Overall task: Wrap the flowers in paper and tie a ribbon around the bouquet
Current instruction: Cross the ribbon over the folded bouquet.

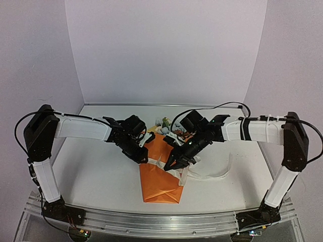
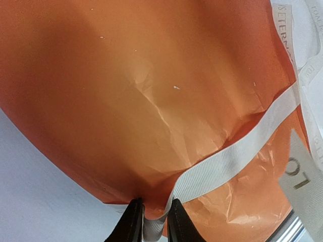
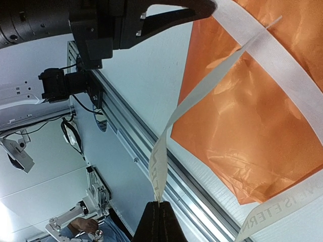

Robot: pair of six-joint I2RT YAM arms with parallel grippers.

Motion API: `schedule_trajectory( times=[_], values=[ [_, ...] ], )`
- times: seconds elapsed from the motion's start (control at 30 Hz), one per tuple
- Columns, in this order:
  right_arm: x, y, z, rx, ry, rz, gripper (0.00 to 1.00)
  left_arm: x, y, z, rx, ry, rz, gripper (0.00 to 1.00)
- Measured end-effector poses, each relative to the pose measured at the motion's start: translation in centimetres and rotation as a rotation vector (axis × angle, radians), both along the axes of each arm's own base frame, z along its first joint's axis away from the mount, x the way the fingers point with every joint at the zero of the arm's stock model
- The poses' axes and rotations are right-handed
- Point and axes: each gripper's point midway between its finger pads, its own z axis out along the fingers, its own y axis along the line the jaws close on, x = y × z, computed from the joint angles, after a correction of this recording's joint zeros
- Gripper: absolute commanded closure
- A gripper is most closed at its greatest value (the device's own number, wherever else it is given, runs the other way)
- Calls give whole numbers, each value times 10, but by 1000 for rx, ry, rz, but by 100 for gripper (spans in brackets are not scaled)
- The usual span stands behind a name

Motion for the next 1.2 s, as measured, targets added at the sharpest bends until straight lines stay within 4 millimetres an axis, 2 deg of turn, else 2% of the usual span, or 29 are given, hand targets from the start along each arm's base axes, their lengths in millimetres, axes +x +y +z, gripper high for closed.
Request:
schedule_trajectory(
  times=[0.17,0.47,0.7,0.9,1.07,1.2],
  values=[
    [4,14,-14,-31,4,17,100,1,1,1,-2,-1,1,90],
    [12,22,-50,-107,40,-9,100,5,6,17,-56,-14,16,92],
    [23,32,-67,-126,63,-57,100,3,6,18,-75,-10,10,92],
    [24,32,-71,-133,68,-75,100,5,8,21,-80,-13,17,91],
    [11,18,-84,-171,87,-74,100,7,9,21,-82,-12,28,91],
    [5,13,-84,-181,90,-71,100,8,9,23,-86,-14,30,91]
  ],
)
